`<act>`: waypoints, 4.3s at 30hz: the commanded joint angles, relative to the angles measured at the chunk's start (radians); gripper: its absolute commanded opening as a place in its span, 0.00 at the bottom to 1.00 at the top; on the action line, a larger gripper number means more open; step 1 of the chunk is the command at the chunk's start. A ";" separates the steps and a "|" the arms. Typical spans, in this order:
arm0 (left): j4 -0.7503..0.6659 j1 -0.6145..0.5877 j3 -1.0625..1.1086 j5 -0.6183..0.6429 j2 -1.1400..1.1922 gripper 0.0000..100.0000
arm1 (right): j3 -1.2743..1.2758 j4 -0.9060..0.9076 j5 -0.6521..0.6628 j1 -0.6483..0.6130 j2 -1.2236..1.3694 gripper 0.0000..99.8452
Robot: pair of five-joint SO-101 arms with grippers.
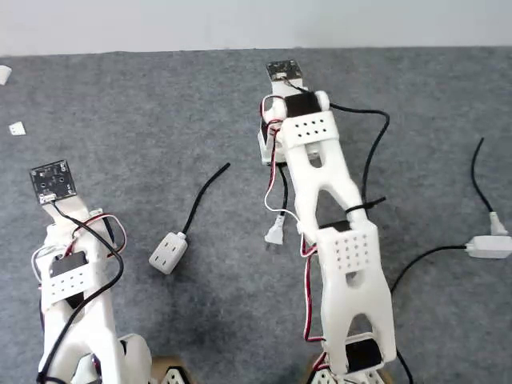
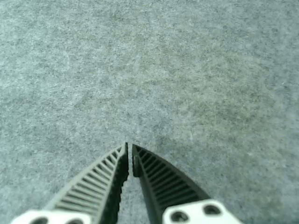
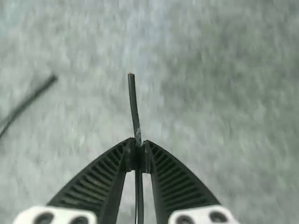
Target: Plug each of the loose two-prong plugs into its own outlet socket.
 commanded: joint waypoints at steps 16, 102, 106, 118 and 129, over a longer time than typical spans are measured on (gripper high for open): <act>-0.026 0.002 -0.002 -0.005 -0.020 0.02 | -0.647 0.058 0.037 0.007 0.332 0.18; -0.031 -0.020 -0.002 -0.005 -0.018 0.02 | 1.011 -0.354 -0.381 -0.117 -0.613 0.01; -0.031 0.008 -0.002 -0.005 -0.017 0.02 | 1.146 -0.429 -0.384 -0.125 -0.716 0.01; 0.051 0.018 -0.278 -0.005 0.356 0.02 | 1.448 -0.619 -0.381 -0.044 -0.980 0.01; 0.178 -0.003 -0.386 -0.118 0.439 0.02 | 1.432 -0.688 -0.382 -0.088 -0.871 0.13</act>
